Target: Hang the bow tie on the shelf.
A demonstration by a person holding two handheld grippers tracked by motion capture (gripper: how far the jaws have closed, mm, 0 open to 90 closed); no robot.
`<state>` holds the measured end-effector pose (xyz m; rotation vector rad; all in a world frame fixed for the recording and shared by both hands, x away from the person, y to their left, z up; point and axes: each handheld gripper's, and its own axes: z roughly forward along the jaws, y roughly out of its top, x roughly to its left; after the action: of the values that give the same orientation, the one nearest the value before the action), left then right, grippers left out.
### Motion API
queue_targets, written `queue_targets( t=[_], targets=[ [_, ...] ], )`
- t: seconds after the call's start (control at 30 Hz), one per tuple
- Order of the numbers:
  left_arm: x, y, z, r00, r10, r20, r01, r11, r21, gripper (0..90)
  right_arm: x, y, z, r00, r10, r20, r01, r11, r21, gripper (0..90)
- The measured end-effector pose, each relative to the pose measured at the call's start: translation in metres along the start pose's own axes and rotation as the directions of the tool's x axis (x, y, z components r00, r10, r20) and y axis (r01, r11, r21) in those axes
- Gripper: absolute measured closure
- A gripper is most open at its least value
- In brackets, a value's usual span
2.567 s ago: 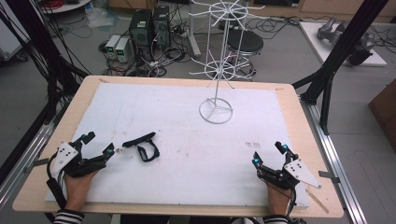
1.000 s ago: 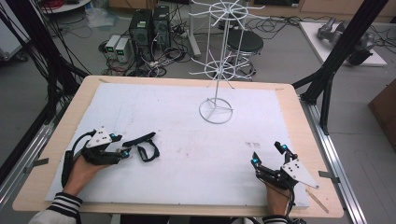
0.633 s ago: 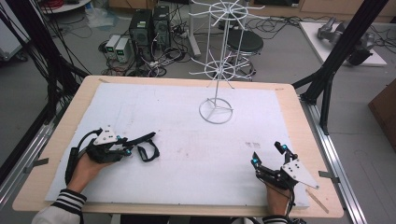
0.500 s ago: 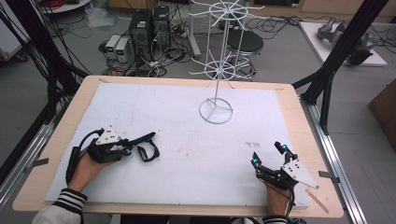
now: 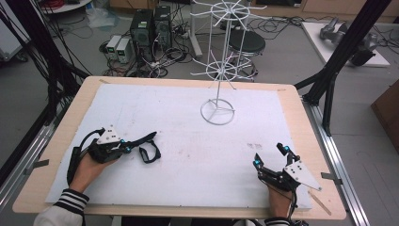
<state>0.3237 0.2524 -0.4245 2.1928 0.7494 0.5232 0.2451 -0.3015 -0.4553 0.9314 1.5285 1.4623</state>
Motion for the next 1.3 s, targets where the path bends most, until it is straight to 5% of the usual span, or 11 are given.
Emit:
queue_targets(
  t=[0.23,0.53,0.9,1.3],
  targets=[
    [-0.001,0.002,-0.004,0.9999,-0.005,0.012,0.006,0.9983,-0.058,83.3,0.000,0.000,0.000,1.0000,0.000,0.000,0.000,1.000,0.000,11.8],
    [-0.002,0.008,-0.013,0.9997,-0.014,0.022,0.018,0.9852,-0.170,83.5,0.000,0.000,0.000,1.0000,0.000,0.003,0.001,1.000,-0.001,11.8],
    [-0.007,0.025,-0.018,0.9989,-0.026,0.039,0.036,0.9614,-0.273,83.9,0.000,0.000,0.000,1.0000,0.005,0.003,-0.005,1.000,0.000,11.8],
    [-0.019,0.058,-0.016,0.9958,-0.020,0.089,0.052,0.9230,-0.381,84.2,0.000,0.000,0.000,1.0000,0.006,0.004,-0.006,1.000,-0.001,11.8]
  ],
)
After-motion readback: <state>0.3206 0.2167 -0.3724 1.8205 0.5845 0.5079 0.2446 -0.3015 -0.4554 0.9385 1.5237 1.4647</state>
